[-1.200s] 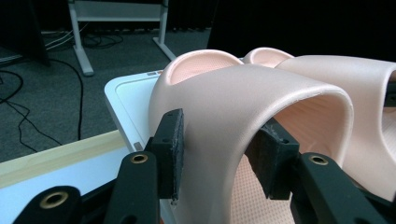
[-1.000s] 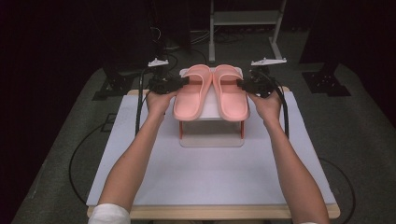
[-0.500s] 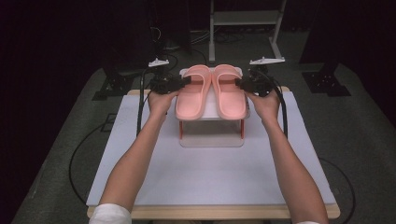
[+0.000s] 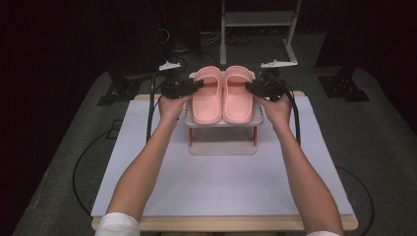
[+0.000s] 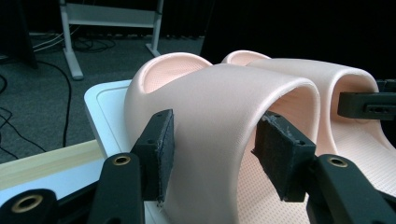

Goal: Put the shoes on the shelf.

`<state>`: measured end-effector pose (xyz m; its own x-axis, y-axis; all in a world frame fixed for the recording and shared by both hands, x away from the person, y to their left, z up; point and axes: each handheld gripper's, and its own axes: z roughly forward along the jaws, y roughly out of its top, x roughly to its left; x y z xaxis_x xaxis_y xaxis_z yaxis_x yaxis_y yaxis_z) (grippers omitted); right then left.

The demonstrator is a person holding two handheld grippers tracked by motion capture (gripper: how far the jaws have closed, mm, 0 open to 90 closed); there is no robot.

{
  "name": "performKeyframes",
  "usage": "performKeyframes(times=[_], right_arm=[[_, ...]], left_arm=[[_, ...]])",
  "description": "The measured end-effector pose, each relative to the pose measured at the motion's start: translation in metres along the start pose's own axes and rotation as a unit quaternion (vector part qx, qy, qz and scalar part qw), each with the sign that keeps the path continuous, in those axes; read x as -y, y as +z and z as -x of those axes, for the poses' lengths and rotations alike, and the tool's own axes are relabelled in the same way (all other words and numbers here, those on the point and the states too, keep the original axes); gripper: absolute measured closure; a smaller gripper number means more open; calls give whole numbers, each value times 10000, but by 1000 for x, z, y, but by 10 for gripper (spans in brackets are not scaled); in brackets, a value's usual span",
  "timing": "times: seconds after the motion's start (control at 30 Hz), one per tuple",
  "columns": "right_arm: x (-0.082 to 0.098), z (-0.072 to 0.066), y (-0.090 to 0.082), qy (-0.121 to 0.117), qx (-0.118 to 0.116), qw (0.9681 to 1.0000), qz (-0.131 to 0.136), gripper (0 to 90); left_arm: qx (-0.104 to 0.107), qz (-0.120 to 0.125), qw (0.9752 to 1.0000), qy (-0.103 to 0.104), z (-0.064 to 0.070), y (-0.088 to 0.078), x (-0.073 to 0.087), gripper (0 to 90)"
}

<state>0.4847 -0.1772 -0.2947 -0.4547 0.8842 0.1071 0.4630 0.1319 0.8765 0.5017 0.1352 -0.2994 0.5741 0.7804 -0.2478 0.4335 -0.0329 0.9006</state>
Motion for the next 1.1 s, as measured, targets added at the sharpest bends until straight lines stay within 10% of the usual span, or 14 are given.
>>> performKeyframes(times=[1.1], right_arm=[[0,6,6,166,-69,9997,175,591]], left_arm=[[-49,116,9998,156,0,6,1,448]])
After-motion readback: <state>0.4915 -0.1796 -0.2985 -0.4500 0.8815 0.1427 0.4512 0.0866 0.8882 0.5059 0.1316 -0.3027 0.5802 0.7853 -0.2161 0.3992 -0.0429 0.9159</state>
